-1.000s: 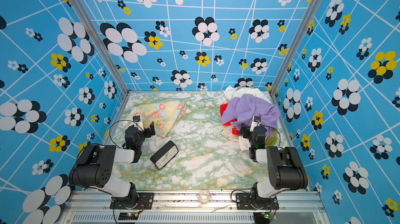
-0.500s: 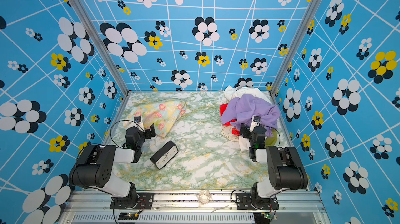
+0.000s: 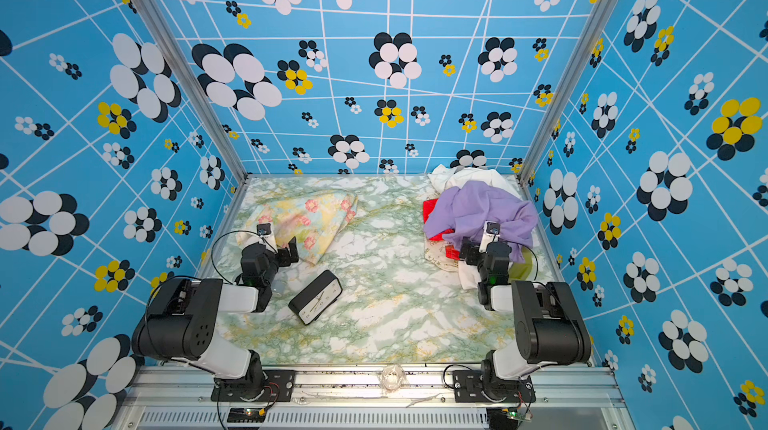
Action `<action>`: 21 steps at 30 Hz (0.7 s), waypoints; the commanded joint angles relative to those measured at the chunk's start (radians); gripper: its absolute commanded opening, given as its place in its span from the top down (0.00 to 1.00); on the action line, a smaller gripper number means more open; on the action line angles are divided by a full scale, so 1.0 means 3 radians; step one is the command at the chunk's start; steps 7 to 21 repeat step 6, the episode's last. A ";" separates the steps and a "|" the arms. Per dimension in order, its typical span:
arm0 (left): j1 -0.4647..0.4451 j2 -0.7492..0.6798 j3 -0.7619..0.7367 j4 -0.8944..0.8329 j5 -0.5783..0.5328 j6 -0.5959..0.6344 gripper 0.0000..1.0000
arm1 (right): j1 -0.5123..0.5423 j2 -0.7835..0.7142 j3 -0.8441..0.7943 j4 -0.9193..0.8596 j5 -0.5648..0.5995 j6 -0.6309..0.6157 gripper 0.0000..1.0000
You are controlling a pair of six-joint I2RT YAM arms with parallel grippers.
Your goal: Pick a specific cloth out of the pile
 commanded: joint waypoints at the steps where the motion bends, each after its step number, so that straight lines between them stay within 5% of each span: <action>1: 0.0009 -0.0055 0.0031 -0.0020 0.0018 -0.0004 0.01 | 0.0036 0.0017 0.0079 -0.0078 0.0010 -0.0054 0.01; 21: 0.0008 -0.0055 0.0031 -0.0024 0.0016 -0.0004 0.01 | 0.0041 0.0015 0.0072 -0.0078 0.0017 -0.0059 0.01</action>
